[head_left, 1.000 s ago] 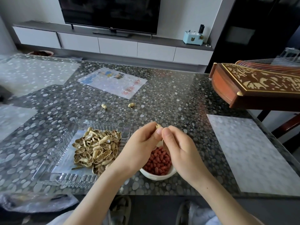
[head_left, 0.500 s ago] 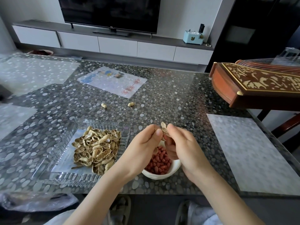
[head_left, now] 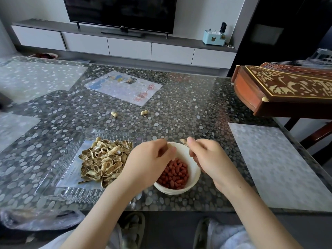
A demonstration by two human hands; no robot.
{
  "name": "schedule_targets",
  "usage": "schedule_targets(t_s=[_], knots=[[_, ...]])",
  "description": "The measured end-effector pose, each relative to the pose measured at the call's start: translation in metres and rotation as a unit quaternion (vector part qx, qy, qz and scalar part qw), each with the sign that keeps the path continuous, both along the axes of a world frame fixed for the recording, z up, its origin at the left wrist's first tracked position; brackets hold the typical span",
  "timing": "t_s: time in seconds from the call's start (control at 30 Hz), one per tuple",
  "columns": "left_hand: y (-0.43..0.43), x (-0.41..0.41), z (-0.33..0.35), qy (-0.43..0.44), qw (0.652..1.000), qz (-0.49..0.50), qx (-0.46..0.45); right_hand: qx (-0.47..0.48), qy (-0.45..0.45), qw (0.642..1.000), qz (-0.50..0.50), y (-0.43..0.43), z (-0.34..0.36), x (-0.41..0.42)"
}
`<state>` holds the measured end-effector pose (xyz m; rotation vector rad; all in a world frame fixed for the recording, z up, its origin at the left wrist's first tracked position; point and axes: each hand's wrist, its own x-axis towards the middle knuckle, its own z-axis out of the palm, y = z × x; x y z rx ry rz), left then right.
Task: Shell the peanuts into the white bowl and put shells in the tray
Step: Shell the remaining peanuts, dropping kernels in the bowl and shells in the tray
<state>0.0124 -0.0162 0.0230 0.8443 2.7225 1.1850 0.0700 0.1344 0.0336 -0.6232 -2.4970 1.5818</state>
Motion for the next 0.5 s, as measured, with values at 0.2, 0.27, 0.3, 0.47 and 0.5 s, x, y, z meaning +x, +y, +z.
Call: schedule_targets(t_s=[0.2,0.27,0.3,0.47,0.5], knots=[[-0.005,-0.009,0.003,0.005,0.998,0.058,0.006,0.055,0.033,0.998,0.008,0.001,-0.003,-0.003],[-0.01,-0.012,0.004,-0.011,0.997,0.077,0.013,0.046,0.04,0.998,0.017,-0.001,-0.004,-0.004],[-0.014,-0.015,0.005,-0.019,0.996,0.09,0.015,0.036,0.05,0.998,0.023,-0.003,-0.005,-0.005],[-0.053,-0.039,0.004,-0.049,0.981,0.19,0.005,0.07,0.115,0.986,0.095,-0.028,-0.005,-0.018],[-0.061,-0.045,0.003,-0.057,0.976,0.212,0.0,0.093,0.124,0.981,0.112,-0.035,-0.006,-0.023]])
